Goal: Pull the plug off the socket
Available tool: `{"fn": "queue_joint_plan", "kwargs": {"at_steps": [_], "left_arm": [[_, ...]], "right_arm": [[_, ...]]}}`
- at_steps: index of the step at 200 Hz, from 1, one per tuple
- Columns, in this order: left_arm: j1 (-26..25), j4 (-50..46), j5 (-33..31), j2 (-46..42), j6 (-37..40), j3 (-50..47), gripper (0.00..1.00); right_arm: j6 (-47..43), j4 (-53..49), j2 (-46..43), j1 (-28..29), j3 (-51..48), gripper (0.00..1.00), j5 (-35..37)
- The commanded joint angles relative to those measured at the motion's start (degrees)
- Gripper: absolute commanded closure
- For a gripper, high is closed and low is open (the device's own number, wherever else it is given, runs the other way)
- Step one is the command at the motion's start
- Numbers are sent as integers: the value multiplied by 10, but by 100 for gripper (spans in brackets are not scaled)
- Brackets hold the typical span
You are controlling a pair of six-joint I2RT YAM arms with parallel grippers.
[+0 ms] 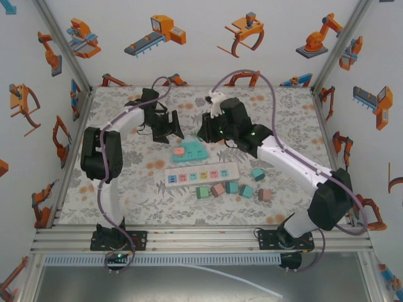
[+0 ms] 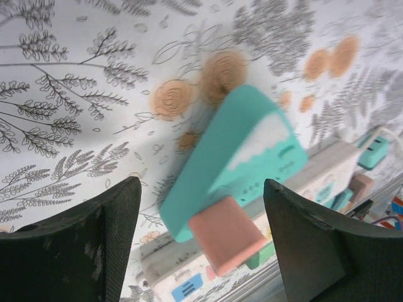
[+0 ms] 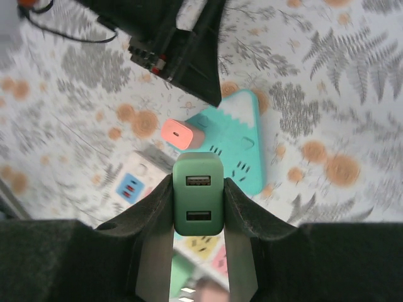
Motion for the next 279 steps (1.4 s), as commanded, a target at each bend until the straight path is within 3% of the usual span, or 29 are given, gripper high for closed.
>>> {"fn": "queue_joint_plan", "kwargs": {"at_steps": [1, 48, 65, 114, 141, 201, 279], "left_arm": [[-1, 45, 45, -75, -10, 19, 26], [-12, 172, 104, -227, 23, -97, 27], [-23, 209, 154, -287, 84, -160, 25], [-47, 201, 195, -455, 267, -307, 9], [-51, 100, 230, -467, 347, -303, 0], [-80, 57, 231, -476, 414, -320, 3], [-85, 55, 215, -445, 414, -306, 3]], "right_arm": [[199, -53, -50, -13, -44, 90, 63], [295, -114, -174, -34, -167, 90, 83], [321, -120, -225, -34, -224, 90, 73], [347, -97, -380, -29, -393, 90, 29], [399, -22, -428, -26, -476, 90, -12], [455, 85, -396, -12, -563, 85, -37], [466, 20, -403, 13, -573, 65, 8]]}}
